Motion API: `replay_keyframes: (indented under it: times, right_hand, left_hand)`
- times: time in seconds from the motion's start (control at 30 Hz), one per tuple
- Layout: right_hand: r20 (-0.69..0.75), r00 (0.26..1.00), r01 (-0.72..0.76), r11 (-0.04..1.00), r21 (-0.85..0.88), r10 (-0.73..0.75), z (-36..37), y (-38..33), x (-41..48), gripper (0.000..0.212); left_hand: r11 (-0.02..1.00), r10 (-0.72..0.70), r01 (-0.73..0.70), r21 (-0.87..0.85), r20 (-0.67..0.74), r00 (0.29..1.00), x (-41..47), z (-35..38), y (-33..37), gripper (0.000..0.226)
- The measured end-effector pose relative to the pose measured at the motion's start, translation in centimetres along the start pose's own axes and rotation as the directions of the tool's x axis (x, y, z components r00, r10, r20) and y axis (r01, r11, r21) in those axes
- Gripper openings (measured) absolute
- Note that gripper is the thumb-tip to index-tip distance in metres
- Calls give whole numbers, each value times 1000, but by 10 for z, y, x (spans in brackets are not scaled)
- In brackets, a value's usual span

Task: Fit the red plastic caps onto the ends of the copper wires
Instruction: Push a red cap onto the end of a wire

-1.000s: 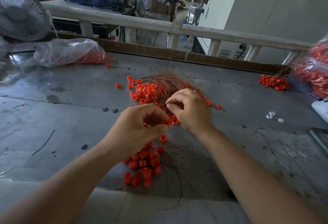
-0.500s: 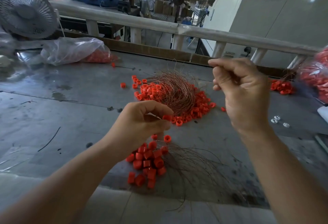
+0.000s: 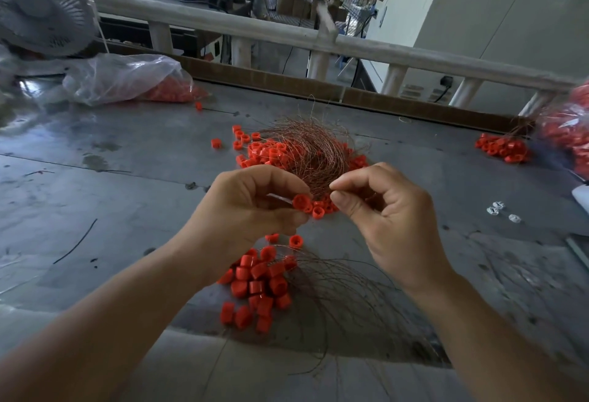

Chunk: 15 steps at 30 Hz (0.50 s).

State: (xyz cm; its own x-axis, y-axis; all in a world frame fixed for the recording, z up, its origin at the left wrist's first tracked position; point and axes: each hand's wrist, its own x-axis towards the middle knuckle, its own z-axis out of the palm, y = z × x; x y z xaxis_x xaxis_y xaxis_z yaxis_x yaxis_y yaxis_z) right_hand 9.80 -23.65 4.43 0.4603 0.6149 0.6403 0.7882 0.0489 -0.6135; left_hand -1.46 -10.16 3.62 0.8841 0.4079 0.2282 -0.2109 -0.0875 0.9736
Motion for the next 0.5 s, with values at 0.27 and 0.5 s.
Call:
replay_keyframes:
  times: [0.27,0.5]
  right_hand:
    - [31,999,17,1000,5,-18,4,-7,-2,16]
    - [2,1000,-16,1000,-8,16,-1,-5,-3,17]
  left_hand:
    - [998,-27,27,-48,-4,1000,-1,-1,2,29]
    - [979,-75,73,-189,-4,997,0,0,3,21]
